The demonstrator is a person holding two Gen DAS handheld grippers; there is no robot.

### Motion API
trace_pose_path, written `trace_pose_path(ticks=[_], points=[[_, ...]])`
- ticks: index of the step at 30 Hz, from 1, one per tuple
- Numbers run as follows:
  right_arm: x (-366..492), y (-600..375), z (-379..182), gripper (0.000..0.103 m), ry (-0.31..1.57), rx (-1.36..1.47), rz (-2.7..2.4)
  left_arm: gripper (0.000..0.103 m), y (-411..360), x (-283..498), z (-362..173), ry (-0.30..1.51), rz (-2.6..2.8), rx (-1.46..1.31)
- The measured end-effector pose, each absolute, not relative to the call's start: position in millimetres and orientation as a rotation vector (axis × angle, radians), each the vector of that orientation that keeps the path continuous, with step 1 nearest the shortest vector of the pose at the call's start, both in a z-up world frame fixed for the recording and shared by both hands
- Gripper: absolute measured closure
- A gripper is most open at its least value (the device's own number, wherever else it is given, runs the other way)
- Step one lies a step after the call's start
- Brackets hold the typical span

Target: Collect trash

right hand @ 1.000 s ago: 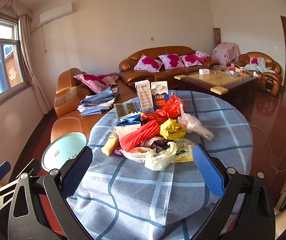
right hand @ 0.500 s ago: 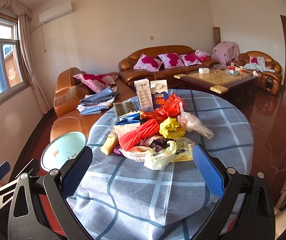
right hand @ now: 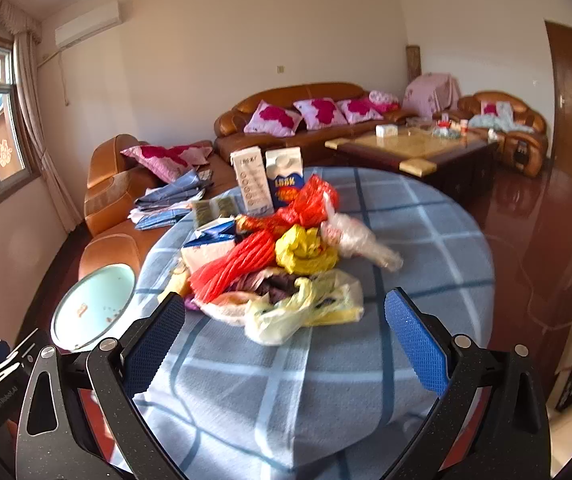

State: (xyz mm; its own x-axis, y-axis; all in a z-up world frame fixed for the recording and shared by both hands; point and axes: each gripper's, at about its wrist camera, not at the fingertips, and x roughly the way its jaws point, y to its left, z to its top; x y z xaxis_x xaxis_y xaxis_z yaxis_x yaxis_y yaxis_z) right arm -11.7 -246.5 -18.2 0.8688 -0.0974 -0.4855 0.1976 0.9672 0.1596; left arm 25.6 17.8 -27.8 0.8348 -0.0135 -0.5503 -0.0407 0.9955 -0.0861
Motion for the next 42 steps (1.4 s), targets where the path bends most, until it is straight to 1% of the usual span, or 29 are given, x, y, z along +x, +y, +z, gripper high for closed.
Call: trace_pose_path(ticks=[4,11,12,13,14,17,18,19,21,23,24,25,26,27,31,37,42], points=[[-3,-251,-21,0.005,0.487,0.183,-0.156,0.006,13,35,-32,0.580,-0.008,-0.078],[21,-282,-52,0.006,0.576,0.225,-0.203,0.006,-3,61,-53,0.641,-0.054,-0.037],[26,-288,-58,0.011,0.598,0.248,-0.204,0.006,-7,65,-58,0.653,-0.062,-0.027],[30,-291,-64,0.019,0.616,0.269,-0.198,0.006,-9,69,-62,0.666,-0.065,-0.021],[36,-295,-70,0.022,0.642,0.293,-0.189,0.007,-10,71,-65,0.674,-0.068,-0.018],[53,-295,-82,0.023,0.693,0.334,-0.168,0.007,-15,79,-72,0.693,-0.077,-0.008],[56,-293,-84,0.026,0.704,0.343,-0.157,0.007,-17,81,-74,0.694,-0.083,-0.005],[62,-290,-86,0.033,0.713,0.346,-0.139,0.007,-18,84,-74,0.694,-0.086,0.000],[72,-284,-89,0.041,0.728,0.330,-0.122,0.007,-21,88,-74,0.693,-0.096,0.013],[83,-282,-95,0.044,0.761,0.335,-0.115,0.008,-24,92,-73,0.691,-0.113,0.019],[87,-282,-96,0.050,0.772,0.340,-0.116,0.008,-26,95,-72,0.692,-0.122,0.021],[90,-283,-98,0.066,0.781,0.341,-0.115,0.008,-28,98,-71,0.694,-0.130,0.022],[92,-284,-98,0.078,0.786,0.345,-0.098,0.008,-30,100,-70,0.696,-0.142,0.022],[94,-287,-100,0.081,0.801,0.364,-0.067,0.008,-33,103,-69,0.695,-0.155,0.021],[85,-298,-94,0.084,0.783,0.387,-0.057,0.011,-47,113,-63,0.687,-0.208,0.027],[57,-325,-68,0.085,0.695,0.390,-0.106,0.011,-81,133,-54,0.668,-0.302,0.045],[59,-352,-53,0.084,0.640,0.416,-0.162,0.018,-117,155,-54,0.683,-0.398,0.057]])
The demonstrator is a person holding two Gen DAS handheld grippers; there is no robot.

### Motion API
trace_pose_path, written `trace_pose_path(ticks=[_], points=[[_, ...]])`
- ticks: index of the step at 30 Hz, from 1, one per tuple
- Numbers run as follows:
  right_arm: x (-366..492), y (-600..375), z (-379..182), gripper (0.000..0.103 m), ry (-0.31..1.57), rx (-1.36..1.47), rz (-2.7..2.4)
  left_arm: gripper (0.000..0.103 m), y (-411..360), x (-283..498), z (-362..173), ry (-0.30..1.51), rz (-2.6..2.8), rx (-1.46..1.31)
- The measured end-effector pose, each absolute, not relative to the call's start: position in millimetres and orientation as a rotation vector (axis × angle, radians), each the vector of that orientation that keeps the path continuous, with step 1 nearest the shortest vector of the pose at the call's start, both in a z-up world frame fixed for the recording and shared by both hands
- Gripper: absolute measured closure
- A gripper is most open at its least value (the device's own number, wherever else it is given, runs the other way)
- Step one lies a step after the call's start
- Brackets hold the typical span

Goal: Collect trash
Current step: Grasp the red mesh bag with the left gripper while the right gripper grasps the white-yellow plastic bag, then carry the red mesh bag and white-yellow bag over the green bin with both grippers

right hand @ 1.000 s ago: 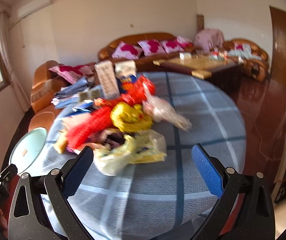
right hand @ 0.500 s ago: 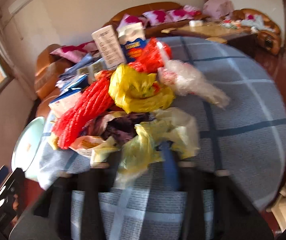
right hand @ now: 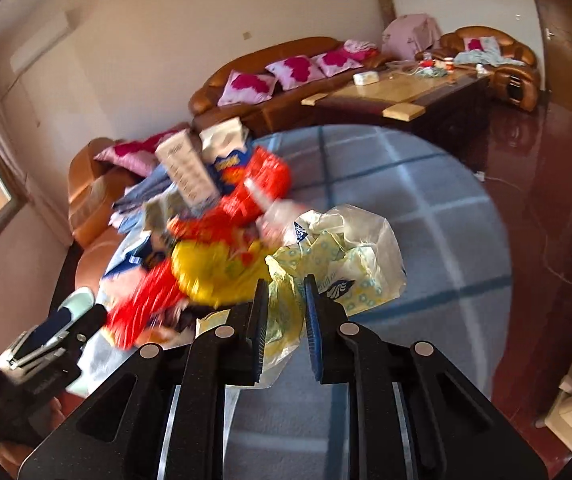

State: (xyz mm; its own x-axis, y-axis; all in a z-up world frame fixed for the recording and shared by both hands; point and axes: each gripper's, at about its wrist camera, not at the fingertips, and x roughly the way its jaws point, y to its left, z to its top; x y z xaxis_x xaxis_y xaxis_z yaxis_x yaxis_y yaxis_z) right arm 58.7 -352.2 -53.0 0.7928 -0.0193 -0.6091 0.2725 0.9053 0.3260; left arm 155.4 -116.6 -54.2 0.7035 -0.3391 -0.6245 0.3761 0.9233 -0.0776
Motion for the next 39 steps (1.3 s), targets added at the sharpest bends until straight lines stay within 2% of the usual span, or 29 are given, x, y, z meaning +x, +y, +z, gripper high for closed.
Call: trace_pose_path(ticks=[3,5,6,8,14,17,20,27,30,39], points=[[68,-359,-51,0.084,0.640,0.431,-0.165,0.020,-138,167,-63,0.704,-0.425,0.100],[71,-360,-51,0.084,0.644,0.433,-0.164,0.036,-147,173,-67,0.720,-0.444,0.127],[72,-361,-52,0.084,0.648,0.438,-0.161,0.039,-152,175,-69,0.726,-0.461,0.140],[72,-360,-53,0.084,0.651,0.433,-0.161,0.058,-157,176,-74,0.745,-0.480,0.155],[68,-364,-51,0.084,0.649,0.462,-0.176,0.088,-162,177,-79,0.762,-0.518,0.168],[63,-363,-39,0.084,0.604,0.414,-0.186,0.091,-158,170,-67,0.759,-0.558,0.142],[49,-374,-34,0.084,0.540,0.489,-0.195,0.092,-135,163,-47,0.780,-0.608,-0.033],[51,-382,-39,0.085,0.554,0.487,-0.173,0.092,-71,139,11,0.605,-0.526,-0.117],[44,-376,-37,0.085,0.530,0.457,-0.183,0.092,-61,128,13,0.552,-0.474,-0.094],[32,-346,-26,0.085,0.484,0.410,-0.123,0.091,-36,114,-5,0.579,-0.414,-0.123]])
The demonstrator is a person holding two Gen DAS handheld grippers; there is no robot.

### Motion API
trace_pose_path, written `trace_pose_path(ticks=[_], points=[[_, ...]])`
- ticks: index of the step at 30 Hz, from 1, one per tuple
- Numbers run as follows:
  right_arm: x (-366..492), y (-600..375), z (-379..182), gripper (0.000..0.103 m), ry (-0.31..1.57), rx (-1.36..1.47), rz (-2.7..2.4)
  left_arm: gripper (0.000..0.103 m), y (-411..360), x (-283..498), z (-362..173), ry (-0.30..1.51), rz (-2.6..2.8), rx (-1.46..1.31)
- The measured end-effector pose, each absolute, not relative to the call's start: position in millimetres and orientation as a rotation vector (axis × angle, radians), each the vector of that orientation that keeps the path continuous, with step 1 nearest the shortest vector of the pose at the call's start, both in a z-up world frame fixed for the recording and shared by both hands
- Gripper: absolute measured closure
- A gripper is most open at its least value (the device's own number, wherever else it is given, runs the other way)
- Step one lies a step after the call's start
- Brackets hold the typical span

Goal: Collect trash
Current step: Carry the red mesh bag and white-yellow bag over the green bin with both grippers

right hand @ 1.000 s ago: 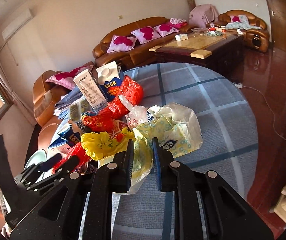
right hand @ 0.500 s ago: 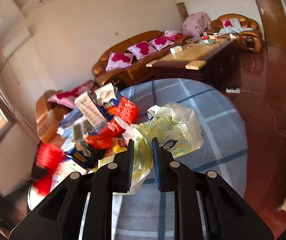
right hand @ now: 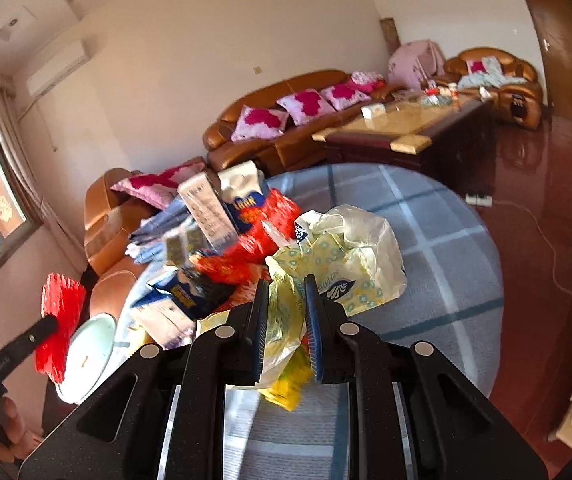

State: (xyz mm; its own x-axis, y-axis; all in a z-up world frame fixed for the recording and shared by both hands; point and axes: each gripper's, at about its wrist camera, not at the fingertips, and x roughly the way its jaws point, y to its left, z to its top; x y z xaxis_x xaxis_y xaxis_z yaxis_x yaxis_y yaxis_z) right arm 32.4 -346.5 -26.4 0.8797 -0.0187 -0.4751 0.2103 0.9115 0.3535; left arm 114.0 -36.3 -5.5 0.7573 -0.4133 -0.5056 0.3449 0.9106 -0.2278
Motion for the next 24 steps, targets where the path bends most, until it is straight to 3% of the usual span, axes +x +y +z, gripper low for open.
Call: trace_pose_path(ticks=[14,24], points=[[88,-214,-14,0.085,0.537,0.270,0.221,0.091,88,109,10,0.515,-0.036,-0.163],[135,-100,-18,0.085,0.565,0.148,0.456,0.091,141,138,-12,0.561,0.089,-0.253]])
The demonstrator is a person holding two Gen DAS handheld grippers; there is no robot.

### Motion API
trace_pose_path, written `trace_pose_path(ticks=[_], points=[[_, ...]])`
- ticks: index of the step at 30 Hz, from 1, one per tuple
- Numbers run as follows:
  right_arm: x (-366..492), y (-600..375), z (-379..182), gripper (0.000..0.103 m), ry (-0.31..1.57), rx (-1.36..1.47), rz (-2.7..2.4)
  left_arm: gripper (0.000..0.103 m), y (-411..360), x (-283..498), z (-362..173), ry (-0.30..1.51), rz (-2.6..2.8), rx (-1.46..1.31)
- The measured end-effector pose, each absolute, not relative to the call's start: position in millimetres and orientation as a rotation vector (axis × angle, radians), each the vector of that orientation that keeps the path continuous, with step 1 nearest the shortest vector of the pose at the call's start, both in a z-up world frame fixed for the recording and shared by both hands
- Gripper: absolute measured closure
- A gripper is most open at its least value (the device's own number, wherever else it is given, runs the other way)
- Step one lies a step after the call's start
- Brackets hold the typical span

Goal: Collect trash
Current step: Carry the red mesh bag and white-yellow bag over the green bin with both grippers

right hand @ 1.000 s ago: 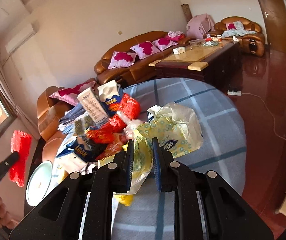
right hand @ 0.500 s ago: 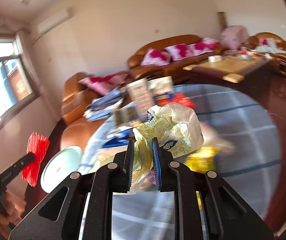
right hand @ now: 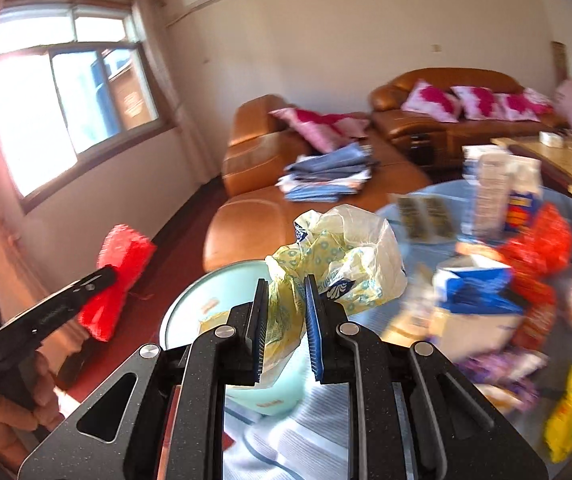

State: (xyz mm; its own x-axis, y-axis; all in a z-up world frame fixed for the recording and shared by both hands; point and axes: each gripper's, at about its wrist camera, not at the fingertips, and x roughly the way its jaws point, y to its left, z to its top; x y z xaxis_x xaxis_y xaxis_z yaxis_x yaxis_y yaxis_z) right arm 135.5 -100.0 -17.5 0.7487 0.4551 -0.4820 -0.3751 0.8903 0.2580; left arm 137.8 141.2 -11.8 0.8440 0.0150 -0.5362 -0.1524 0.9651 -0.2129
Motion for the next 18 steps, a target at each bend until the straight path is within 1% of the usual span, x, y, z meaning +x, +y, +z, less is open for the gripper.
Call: trace_pose_path(ticks=[8,18], points=[[166,-44,-38,0.085,0.643,0.066,0.533,0.091,154,165,-41,0.629,0.123,-0.282],[195,-18,-74,0.084,0.745,0.010,0.578,0.091,159,196,-75,0.719,0.147,-0.306]])
